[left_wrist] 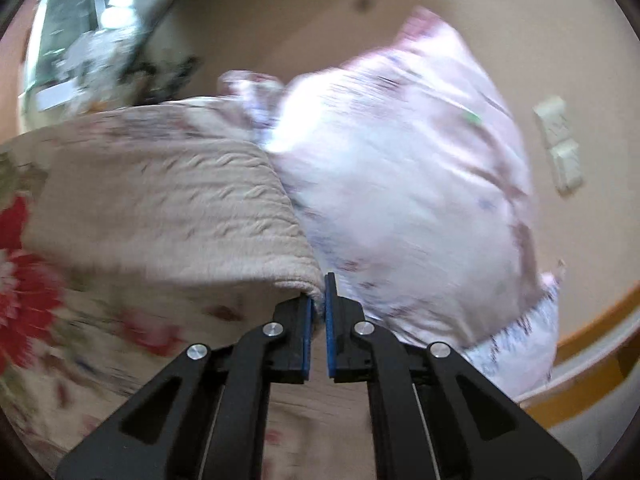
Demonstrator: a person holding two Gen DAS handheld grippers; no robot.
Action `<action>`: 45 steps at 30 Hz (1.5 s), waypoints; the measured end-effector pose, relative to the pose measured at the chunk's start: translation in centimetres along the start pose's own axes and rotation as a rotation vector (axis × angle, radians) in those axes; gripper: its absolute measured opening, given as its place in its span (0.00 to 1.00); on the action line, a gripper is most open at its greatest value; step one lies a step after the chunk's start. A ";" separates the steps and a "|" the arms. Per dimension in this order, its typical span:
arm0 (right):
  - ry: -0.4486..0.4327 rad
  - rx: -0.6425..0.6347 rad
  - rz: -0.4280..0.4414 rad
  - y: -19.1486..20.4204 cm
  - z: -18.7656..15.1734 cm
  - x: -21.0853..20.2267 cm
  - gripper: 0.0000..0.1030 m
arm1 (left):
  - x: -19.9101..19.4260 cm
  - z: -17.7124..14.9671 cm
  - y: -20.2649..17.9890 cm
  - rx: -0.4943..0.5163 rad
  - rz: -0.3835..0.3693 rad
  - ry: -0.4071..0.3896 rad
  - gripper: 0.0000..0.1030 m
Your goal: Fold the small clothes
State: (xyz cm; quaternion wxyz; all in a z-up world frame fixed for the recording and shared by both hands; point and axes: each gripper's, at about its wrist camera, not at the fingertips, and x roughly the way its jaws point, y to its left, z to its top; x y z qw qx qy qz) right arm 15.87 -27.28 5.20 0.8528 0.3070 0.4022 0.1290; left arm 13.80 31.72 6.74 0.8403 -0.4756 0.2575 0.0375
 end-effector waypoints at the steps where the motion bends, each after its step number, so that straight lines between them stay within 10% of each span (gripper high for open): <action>1: 0.000 0.001 0.002 0.0 0.0 0.0 0.63 | 0.4 -0.5 -1.4 0.026 -0.020 0.008 0.05; 10: -0.004 0.011 0.014 -0.1 -0.1 -0.2 0.64 | 6.8 -9.8 -11.9 0.214 -0.198 0.215 0.05; 19: 0.047 -0.080 -0.044 1.7 0.6 -0.6 0.64 | 15.0 -23.0 -13.7 0.315 -0.135 0.572 0.19; 24: 0.041 -0.343 -0.065 7.1 2.1 -1.6 0.64 | 11.9 -20.9 -11.6 0.270 -0.198 0.554 0.48; 34: 0.146 -0.931 0.038 21.5 -0.9 7.1 0.45 | 8.3 -13.7 -4.0 0.161 -0.066 0.379 0.45; 42: 0.243 -1.079 -0.089 23.7 -4.0 14.8 0.43 | 8.7 -13.6 -3.1 0.159 -0.059 0.387 0.40; 45: 0.220 -1.091 -0.161 23.1 -4.3 15.9 0.20 | 8.9 -13.8 -3.2 0.162 -0.062 0.388 0.40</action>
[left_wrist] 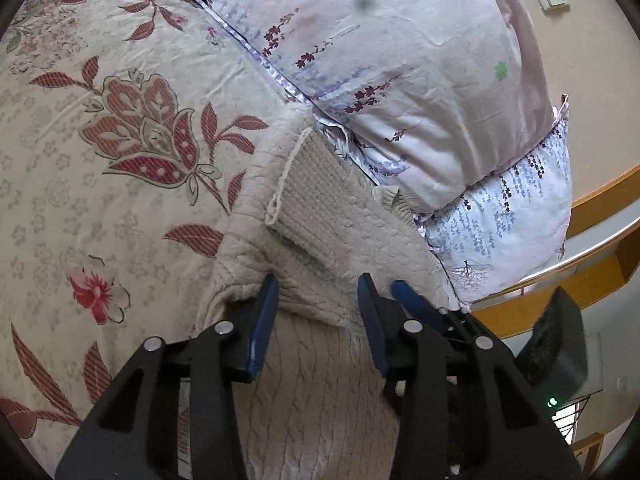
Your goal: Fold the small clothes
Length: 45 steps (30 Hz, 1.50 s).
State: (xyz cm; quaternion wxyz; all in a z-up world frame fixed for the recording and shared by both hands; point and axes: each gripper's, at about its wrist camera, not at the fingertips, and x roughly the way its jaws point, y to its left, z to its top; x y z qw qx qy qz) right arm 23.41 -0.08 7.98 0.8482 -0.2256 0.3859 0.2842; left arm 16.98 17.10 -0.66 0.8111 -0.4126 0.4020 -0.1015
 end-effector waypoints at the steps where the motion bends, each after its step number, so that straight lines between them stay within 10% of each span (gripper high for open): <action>1: -0.016 0.054 0.027 -0.6 -0.1 -0.2 0.06 | 0.0 0.0 0.1 0.002 0.000 -0.001 0.40; 10: -0.175 0.782 0.016 -12.4 -7.5 -6.8 0.07 | -0.1 -0.1 0.1 0.022 0.010 0.003 0.40; 16: -0.019 1.104 0.123 -16.3 -16.5 -6.6 0.10 | 0.2 -0.1 -0.4 0.058 0.010 0.011 0.45; 19: -0.062 1.231 0.213 -18.3 -18.8 -7.5 0.36 | 0.3 -0.1 -0.5 0.064 0.008 0.013 0.47; 30: -0.115 1.385 0.145 -21.9 -21.3 -7.2 0.38 | 0.4 0.1 -0.7 0.082 0.006 0.021 0.54; 36: -0.104 1.366 0.145 -22.9 -20.1 -5.2 0.08 | 0.4 0.2 -1.0 0.077 -0.009 0.036 0.62; 45: -0.254 1.241 0.062 -20.1 -19.6 -11.3 0.07 | 0.2 0.3 -0.6 0.062 -0.039 0.078 0.64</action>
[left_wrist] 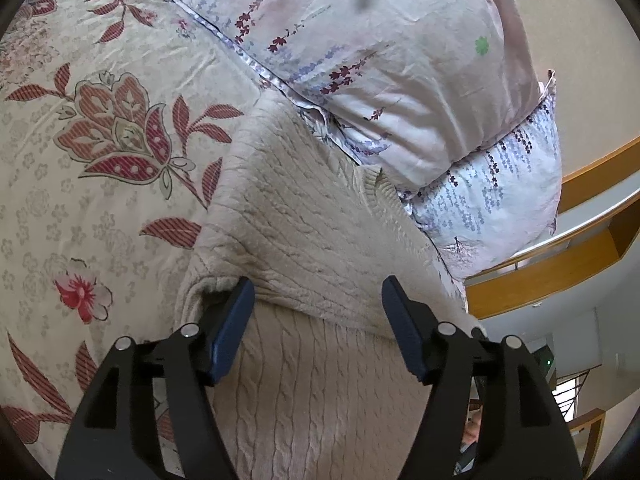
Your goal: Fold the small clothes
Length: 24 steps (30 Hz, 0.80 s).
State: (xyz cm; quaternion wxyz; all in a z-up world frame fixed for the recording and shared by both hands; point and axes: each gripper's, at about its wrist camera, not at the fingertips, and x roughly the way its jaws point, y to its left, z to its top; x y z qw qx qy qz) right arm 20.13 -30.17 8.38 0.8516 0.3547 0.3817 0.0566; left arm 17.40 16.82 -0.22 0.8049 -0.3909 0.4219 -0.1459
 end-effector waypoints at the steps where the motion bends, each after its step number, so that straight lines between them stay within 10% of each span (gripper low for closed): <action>1: 0.002 0.009 -0.011 -0.3 -0.3 -0.1 0.07 | 0.0 0.0 0.0 0.006 0.001 0.004 0.64; 10: 0.090 -0.014 -0.150 -2.3 -1.4 2.4 0.09 | -0.1 -0.3 -0.1 0.042 0.007 0.015 0.64; 16: 0.074 -0.066 -0.134 -2.3 -1.3 -0.9 0.51 | -2.6 -1.8 -0.2 0.126 0.016 0.015 0.64; 24: 0.085 -0.070 -0.101 -6.1 -2.3 -7.6 0.52 | -7.0 -5.2 2.5 0.140 0.008 0.040 0.66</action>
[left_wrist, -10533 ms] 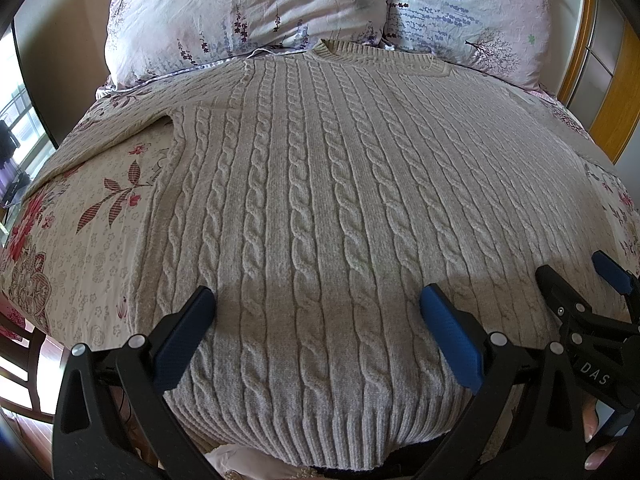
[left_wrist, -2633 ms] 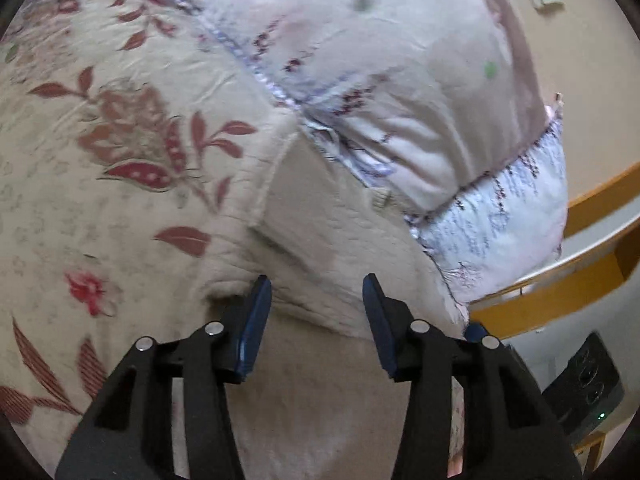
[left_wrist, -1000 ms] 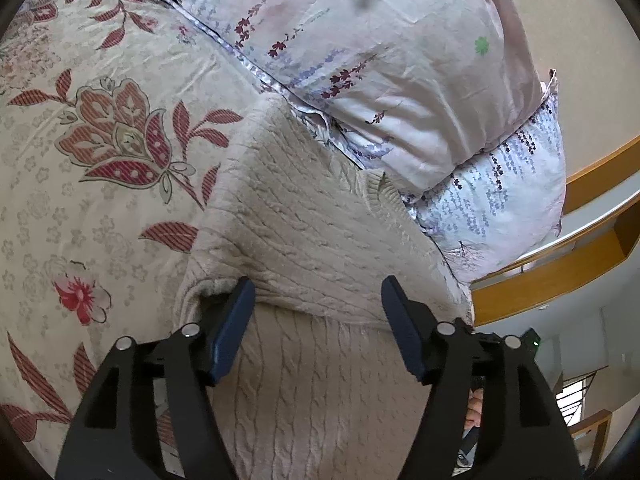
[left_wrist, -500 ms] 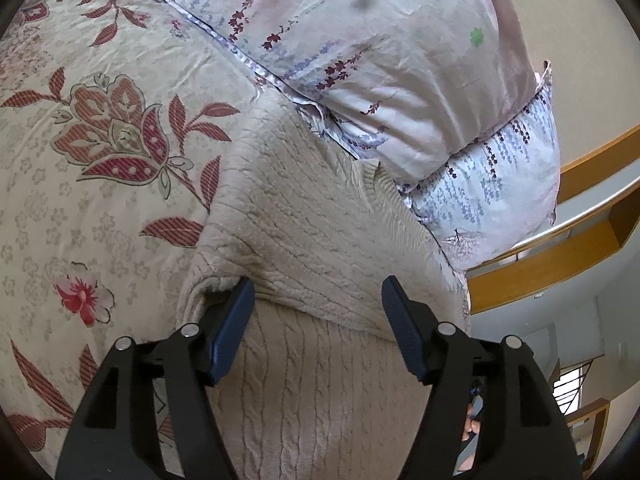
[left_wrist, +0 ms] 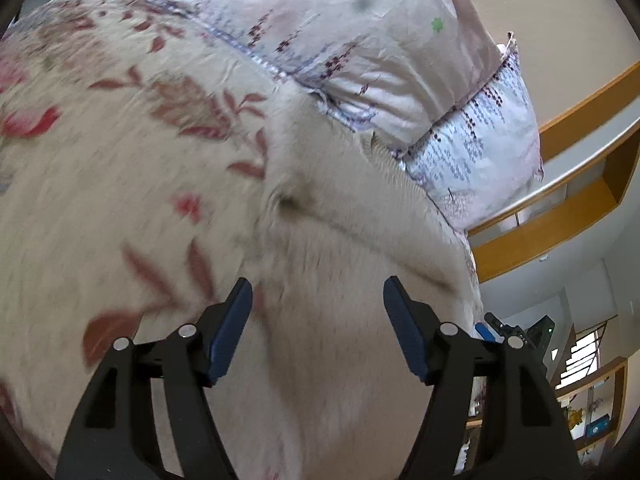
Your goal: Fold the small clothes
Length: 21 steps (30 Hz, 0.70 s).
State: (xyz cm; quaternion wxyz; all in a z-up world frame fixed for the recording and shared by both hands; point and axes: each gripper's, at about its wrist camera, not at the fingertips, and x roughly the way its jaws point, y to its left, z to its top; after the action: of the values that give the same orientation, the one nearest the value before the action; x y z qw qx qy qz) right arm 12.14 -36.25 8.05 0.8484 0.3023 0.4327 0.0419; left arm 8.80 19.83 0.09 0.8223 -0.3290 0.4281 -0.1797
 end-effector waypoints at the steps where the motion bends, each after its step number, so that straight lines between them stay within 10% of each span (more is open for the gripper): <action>1: 0.005 0.004 0.000 -0.6 -0.3 -0.6 0.52 | -0.4 -0.6 0.2 0.000 -0.004 0.008 0.66; 11: 0.117 0.036 0.018 -4.5 -5.0 -3.8 0.50 | -1.9 -5.7 -0.8 0.074 -0.049 0.043 0.62; 21: 0.238 0.041 0.256 -4.0 -8.9 -5.2 0.30 | -2.2 -10.2 -1.7 0.106 -0.170 0.150 0.38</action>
State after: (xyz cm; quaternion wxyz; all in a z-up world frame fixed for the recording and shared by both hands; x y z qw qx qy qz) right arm 1.32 -37.03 5.59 0.7725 0.3650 0.4887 0.1764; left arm -0.87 15.97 -1.68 0.7859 -0.3058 0.4491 -0.2952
